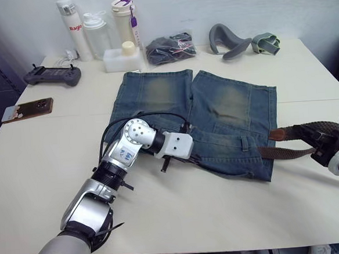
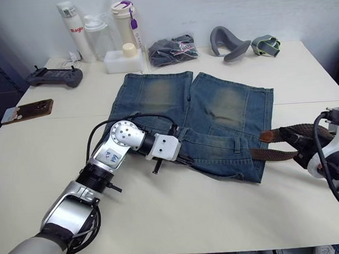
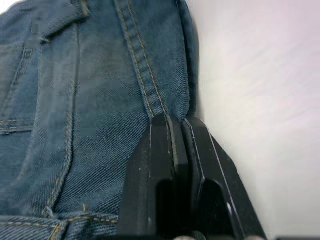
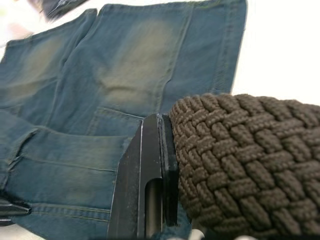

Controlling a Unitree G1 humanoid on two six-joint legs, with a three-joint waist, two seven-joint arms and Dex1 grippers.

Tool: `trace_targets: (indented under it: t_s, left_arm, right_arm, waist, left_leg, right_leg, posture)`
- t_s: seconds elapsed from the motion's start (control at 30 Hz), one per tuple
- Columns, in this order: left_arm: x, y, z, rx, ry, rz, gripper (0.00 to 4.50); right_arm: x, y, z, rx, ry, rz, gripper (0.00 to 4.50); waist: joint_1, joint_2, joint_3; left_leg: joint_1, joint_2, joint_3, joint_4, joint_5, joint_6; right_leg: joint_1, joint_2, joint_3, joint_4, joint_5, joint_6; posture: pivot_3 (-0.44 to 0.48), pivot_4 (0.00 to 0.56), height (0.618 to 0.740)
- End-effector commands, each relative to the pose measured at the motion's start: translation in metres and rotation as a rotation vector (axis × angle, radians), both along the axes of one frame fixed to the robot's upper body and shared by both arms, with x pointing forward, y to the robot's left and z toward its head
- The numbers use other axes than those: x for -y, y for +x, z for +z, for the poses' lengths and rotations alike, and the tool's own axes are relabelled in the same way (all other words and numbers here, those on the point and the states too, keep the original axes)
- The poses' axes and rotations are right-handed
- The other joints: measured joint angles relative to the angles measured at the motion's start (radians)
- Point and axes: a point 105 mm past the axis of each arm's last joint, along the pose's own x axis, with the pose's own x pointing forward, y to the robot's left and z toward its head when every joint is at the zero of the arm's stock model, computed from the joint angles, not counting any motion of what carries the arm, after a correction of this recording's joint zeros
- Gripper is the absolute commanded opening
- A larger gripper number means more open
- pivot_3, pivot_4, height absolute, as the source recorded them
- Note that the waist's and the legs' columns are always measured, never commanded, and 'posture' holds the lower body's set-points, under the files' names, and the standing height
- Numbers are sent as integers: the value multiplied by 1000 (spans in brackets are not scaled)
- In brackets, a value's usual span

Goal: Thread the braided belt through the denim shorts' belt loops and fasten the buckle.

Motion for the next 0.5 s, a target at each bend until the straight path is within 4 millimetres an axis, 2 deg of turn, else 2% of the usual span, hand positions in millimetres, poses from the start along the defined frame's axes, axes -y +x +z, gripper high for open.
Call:
trace_targets:
  t_s: [0.03,0.07,0.1,0.27,0.33,0.5]
  left_arm:
    - [-10,4,27,-24,-85,35,2069]
    - [-13,6,31,-44,-106,61,2473]
    - [-16,10,38,-62,-131,91,2615]
    - [-33,20,65,-194,-260,248,4376]
    - [-37,13,74,-293,-303,254,4376]
    - [-44,4,84,-338,-352,299,4376]
  right_arm:
    - [-11,3,8,-5,39,49,0]
    - [-12,4,8,-15,54,56,0]
    - [-14,7,8,-22,66,64,0]
    - [-16,19,4,-45,123,98,0]
    - [-16,22,1,-68,121,120,0]
    - [-4,27,-17,-168,154,130,0]
  waist:
    - [-1,0,0]
    - [-1,0,0]
    - [-1,0,0]
    - [0,3,-2]
    - [1,5,-3]
    - [2,6,-4]
  left_leg:
    - [0,0,0,0,0,0]
    - [0,0,0,0,0,0]
    - [0,0,0,0,0,0]
    - [0,0,0,1,0,1]
    - [-1,0,0,1,0,1]
    - [-1,0,0,1,0,1]
  right_leg:
    - [0,0,0,0,0,0]
    - [0,0,0,0,0,0]
    - [1,0,0,0,0,0]
    - [0,0,0,1,0,0]
    - [0,0,0,1,0,0]
    - [1,0,1,0,0,0]
  posture:
    - [0,150,631]
    - [0,150,631]
    - [0,150,631]
    - [0,150,631]
    - [0,150,631]
    - [0,150,631]
